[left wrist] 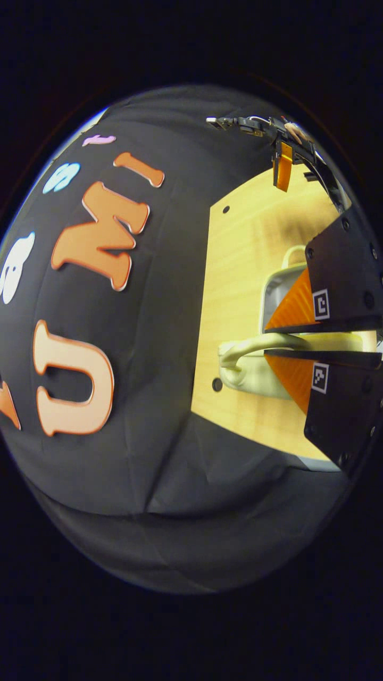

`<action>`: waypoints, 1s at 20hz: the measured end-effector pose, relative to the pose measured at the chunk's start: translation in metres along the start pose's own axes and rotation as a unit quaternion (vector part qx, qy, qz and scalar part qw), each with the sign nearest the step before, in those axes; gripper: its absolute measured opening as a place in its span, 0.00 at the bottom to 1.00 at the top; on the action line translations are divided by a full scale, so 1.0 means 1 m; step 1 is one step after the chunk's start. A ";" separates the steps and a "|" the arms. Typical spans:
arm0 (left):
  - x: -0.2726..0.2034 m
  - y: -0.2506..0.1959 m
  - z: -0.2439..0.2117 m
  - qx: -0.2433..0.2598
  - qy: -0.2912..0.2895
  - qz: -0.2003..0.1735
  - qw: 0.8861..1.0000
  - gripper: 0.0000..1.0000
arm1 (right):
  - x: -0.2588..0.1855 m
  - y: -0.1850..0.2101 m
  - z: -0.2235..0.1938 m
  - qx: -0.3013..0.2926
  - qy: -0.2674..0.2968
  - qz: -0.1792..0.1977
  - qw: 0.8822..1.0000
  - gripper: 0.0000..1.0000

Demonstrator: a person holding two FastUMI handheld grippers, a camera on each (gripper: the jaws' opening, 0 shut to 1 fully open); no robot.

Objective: First open the suitcase, pack the skin care products into it, and then close the suitcase.

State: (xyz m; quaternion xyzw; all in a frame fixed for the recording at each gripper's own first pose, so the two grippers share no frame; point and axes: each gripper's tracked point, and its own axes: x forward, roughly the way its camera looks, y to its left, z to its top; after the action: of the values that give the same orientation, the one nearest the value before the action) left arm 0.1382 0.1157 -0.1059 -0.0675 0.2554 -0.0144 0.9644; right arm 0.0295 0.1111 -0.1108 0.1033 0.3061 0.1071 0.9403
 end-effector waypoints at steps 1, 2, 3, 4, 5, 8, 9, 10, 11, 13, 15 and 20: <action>0.008 -0.021 -0.009 0.003 0.003 -0.005 1.000 0.14 | -0.009 -0.011 0.004 -0.001 -0.005 0.000 1.000 0.96; 0.012 -0.041 -0.013 0.007 0.005 -0.011 1.000 0.15 | -0.016 -0.022 0.008 -0.002 -0.011 -0.001 1.000 0.96; 0.014 -0.057 -0.018 0.010 0.009 -0.016 1.000 0.15 | -0.023 -0.033 0.011 -0.002 -0.014 -0.004 1.000 0.96; 0.020 -0.075 -0.021 0.012 0.014 -0.021 1.000 0.15 | -0.030 -0.044 0.013 -0.001 -0.018 -0.006 1.000 0.96; 0.027 -0.088 -0.027 0.016 0.019 -0.025 0.999 0.15 | -0.034 -0.055 0.014 0.000 -0.019 -0.008 1.000 0.96; 0.048 -0.127 -0.044 0.036 0.040 -0.031 0.998 0.15 | -0.046 -0.087 0.011 0.008 -0.017 -0.017 1.000 0.96; 0.055 -0.140 -0.053 0.040 0.049 -0.037 0.997 0.16 | -0.048 -0.095 0.008 0.014 -0.015 -0.018 1.000 0.96; 0.061 -0.152 -0.061 0.042 0.060 -0.044 0.996 0.15 | -0.051 -0.104 0.005 0.020 -0.013 -0.019 1.000 0.95; 0.069 -0.164 -0.071 0.043 0.070 -0.050 0.995 0.15 | -0.053 -0.110 0.003 0.026 -0.011 -0.021 0.999 0.96; 0.080 -0.183 -0.094 0.042 0.093 -0.061 0.993 0.15 | -0.054 -0.125 -0.002 0.032 -0.007 -0.028 0.999 0.96; 0.093 -0.195 -0.110 0.041 0.113 -0.071 0.990 0.15 | -0.055 -0.135 -0.005 0.036 -0.004 -0.031 0.999 0.96; 0.119 -0.214 -0.152 0.059 0.154 -0.073 0.984 0.16 | -0.054 -0.150 -0.014 0.043 0.009 -0.037 0.998 0.96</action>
State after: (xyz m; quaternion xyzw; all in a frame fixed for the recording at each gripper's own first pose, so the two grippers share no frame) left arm 0.1681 -0.1221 -0.2656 -0.0254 0.3941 -0.1098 0.9121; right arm -0.0009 -0.0448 -0.1307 0.1313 0.3223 0.0599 0.9356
